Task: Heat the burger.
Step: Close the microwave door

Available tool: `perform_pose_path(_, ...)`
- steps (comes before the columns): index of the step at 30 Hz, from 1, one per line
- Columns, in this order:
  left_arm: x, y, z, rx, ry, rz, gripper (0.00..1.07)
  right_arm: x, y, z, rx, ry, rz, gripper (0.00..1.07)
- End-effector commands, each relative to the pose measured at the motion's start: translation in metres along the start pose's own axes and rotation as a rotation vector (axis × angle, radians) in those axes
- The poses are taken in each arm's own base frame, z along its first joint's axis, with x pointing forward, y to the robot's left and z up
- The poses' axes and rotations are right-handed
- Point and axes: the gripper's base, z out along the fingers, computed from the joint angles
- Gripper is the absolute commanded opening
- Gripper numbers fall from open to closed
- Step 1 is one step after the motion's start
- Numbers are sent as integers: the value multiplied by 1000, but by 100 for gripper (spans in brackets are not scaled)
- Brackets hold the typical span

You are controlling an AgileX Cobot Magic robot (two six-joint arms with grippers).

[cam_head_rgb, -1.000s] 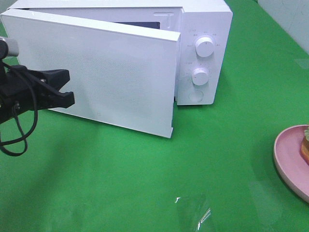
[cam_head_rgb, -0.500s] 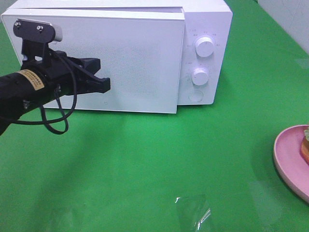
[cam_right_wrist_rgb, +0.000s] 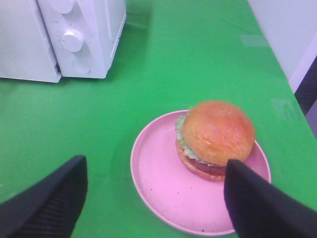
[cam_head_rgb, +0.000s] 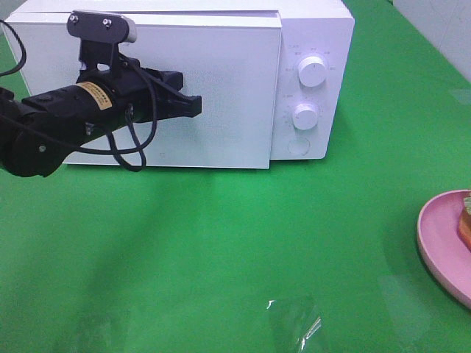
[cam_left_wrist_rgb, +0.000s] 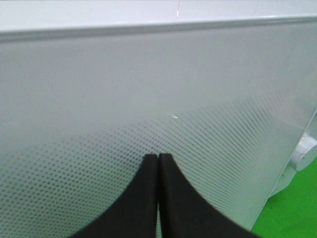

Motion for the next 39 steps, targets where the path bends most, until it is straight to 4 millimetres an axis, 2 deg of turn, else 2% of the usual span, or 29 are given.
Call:
perform_pose_path(1, -6, -2, 12, -4, 7, -11, 0, 2, 0, -3, 3, -33, 6, 73)
perform_pose_path(8, -10, -2, 31, -2, -8, -15, 0, 2, 0, -3, 3, -33, 6, 73)
perform_pose_path(11, -9, -2, 33, -3, -2, -15, 0, 2, 0, -3, 3, -33, 6, 73)
perform_pose_path(20, -18, -3, 60, -6, -6, -17, 0, 2, 0, -3, 3, -33, 7, 73)
perform_pose_path(24, -19, -4, 61, -2, 4, -13, 0, 2, 0, -3, 3, -33, 6, 73)
perform_pose_path(32, -22, -25, 46, 33, 135, 8, 0, 2, 0, -3, 3, -33, 6, 73)
perform_pose_path(35, -24, -37, 34, 51, 205, 19, 3, 2, 0, -3, 3, -33, 6, 73)
perform_pose_path(36, -25, -44, 27, 62, 255, 29, 11, 2, 0, -3, 3, -33, 6, 73)
perform_pose_path(37, -25, -44, 27, 62, 255, 29, 11, 2, 0, -3, 3, -33, 6, 73)
perform_pose_path(38, -27, -53, 18, 75, 314, 40, 30, 2, 0, -3, 3, -33, 6, 73)
perform_pose_path(39, -27, -53, 18, 75, 314, 40, 30, 2, 0, -3, 3, -33, 6, 73)
